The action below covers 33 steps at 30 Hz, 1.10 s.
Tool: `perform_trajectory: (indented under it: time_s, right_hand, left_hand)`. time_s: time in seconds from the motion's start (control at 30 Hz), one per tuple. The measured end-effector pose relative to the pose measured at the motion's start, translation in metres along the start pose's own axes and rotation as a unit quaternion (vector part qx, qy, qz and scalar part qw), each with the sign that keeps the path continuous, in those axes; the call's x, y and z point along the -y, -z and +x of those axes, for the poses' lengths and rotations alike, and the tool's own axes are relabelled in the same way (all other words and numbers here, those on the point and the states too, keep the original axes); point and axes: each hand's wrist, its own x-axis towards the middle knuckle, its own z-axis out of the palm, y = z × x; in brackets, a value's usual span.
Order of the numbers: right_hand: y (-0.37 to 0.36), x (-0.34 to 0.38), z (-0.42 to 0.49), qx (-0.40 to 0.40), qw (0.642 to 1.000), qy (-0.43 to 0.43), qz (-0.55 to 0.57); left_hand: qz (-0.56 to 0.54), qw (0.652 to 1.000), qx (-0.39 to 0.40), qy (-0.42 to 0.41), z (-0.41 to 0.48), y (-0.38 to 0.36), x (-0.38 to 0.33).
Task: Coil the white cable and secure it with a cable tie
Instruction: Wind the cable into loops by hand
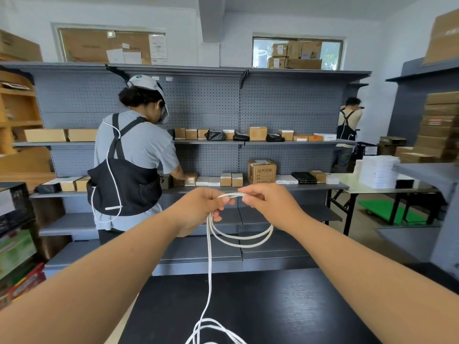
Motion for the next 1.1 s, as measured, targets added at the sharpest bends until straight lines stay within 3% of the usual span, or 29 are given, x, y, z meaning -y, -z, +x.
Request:
perform_trajectory:
  time_s: [0.4, 0.83, 0.93, 1.1]
  right_hand:
    - [0.009, 0.007, 0.004, 0.066, 0.996, -0.003, -0.06]
    - [0.012, 0.006, 0.001, 0.064, 0.997, 0.001, -0.052]
    - [0.013, 0.005, -0.001, 0.061, 0.998, -0.008, -0.022]
    - [0.016, -0.004, -0.005, 0.016, 0.991, -0.069, 0.117]
  left_hand:
    - [0.092, 0.995, 0.035, 0.021, 0.004, 0.004, -0.012]
    - [-0.027, 0.999, -0.02, -0.027, -0.002, -0.012, 0.016]
    - [-0.039, 0.999, -0.025, -0.017, -0.004, -0.015, 0.023]
    - [-0.03, 0.997, -0.07, -0.013, -0.008, -0.02, 0.033]
